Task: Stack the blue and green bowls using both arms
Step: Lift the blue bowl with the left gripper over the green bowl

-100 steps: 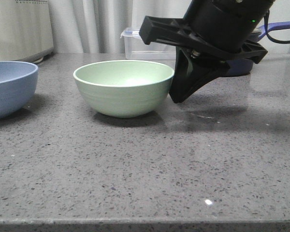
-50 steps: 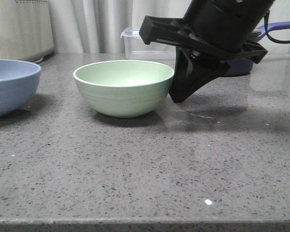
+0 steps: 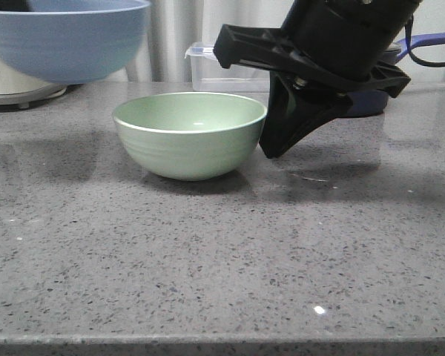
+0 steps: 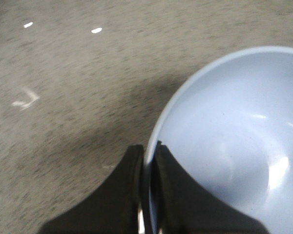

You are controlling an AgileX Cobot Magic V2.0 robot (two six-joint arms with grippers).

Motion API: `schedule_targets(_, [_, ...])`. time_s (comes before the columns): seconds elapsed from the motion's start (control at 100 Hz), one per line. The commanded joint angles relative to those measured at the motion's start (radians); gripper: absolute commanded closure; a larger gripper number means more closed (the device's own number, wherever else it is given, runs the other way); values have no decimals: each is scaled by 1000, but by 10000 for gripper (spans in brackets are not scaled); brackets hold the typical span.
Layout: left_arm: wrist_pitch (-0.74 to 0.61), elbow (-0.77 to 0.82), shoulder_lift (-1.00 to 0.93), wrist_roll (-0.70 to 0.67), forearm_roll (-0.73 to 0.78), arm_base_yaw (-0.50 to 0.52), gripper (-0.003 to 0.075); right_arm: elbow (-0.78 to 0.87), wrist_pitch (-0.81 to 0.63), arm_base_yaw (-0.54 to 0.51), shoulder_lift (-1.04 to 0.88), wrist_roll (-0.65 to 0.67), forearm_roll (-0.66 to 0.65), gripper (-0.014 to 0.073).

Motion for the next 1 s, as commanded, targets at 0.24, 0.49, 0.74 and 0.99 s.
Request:
schedule_targets(0.24, [-13, -176, 108, 2, -61, -116, 741, -23, -38, -2, -34, -12, 10, 662])
schedule_targets(0.49, [-15, -211, 167, 2, -69, -168, 741, -23, -38, -2, -34, -12, 10, 662])
schedule_targets(0.74, [-15, -211, 197, 2, -97, -182, 741, -23, -38, -2, -34, -12, 10, 662])
schedule_targets(0.99, [-10, -211, 211, 2, -103, -182, 740, -23, -38, -2, -34, -12, 10, 662])
